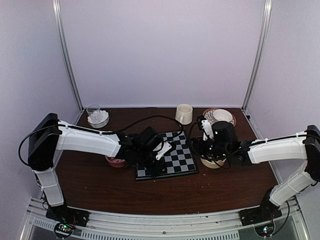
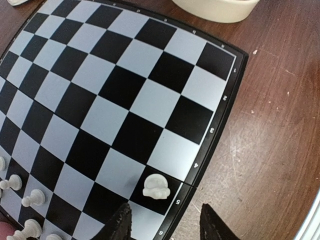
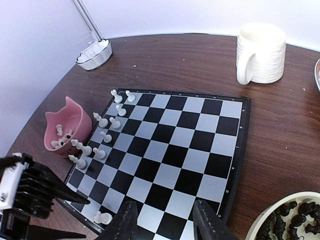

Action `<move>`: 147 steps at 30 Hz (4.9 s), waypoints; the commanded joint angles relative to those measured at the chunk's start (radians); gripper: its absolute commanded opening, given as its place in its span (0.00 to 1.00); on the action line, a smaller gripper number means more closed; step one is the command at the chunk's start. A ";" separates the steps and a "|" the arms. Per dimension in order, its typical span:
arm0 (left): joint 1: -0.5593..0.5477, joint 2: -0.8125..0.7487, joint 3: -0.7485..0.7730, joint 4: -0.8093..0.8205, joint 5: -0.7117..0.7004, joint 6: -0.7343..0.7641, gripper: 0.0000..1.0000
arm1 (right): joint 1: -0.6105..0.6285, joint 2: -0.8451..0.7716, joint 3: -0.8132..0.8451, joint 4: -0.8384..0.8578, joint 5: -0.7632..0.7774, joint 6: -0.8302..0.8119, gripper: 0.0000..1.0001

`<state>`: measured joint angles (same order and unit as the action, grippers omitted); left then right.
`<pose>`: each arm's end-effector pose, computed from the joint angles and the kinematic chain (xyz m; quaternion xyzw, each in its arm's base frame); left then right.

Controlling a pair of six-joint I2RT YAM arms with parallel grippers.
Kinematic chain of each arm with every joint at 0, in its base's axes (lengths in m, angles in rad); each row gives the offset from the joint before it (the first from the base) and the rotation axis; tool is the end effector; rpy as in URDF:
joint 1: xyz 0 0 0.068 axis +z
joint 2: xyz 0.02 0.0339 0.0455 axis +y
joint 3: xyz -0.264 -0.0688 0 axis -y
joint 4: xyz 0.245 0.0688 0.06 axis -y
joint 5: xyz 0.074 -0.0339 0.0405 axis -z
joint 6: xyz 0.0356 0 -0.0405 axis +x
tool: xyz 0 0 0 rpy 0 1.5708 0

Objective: Set up the chess pieces on the board
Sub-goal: Pick up the knight from the chessboard, then place the knight at b1.

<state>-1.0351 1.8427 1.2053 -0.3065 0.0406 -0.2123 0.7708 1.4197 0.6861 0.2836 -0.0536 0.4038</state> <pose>0.1967 -0.3342 0.1815 0.3861 0.8692 -0.1957 0.2390 0.2146 0.2111 0.2074 -0.1685 0.8299 0.3133 0.4297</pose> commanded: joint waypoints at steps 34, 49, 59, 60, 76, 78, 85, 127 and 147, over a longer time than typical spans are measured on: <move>-0.006 0.088 0.076 0.009 -0.010 0.025 0.36 | -0.018 -0.002 0.009 0.030 -0.059 0.020 0.38; -0.006 0.088 0.076 0.017 -0.025 0.030 0.20 | -0.021 -0.002 0.010 0.030 -0.067 0.021 0.37; -0.006 0.072 0.066 0.021 -0.065 0.027 0.17 | -0.022 -0.001 0.012 0.031 -0.074 0.023 0.37; -0.006 0.064 0.060 0.027 -0.068 0.026 0.16 | -0.022 -0.001 0.011 0.030 -0.073 0.023 0.37; 0.029 -0.033 -0.006 0.037 -0.129 0.008 0.14 | -0.027 0.001 0.008 0.036 -0.075 0.027 0.37; 0.044 -0.054 -0.022 0.043 -0.124 0.003 0.14 | -0.027 -0.003 0.005 0.039 -0.072 0.028 0.37; 0.113 -0.141 -0.064 0.028 -0.132 -0.021 0.14 | -0.027 -0.034 -0.031 0.085 -0.071 0.032 0.37; 0.401 -0.066 -0.032 0.116 -0.167 -0.084 0.10 | -0.027 -0.031 -0.049 0.133 -0.077 0.035 0.38; 0.426 0.017 0.004 0.144 -0.142 -0.073 0.09 | -0.027 -0.018 -0.045 0.139 -0.086 0.036 0.38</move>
<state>-0.6186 1.8400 1.1713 -0.2111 -0.1074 -0.2996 0.7502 1.3945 0.6407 0.3958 -0.1341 0.4435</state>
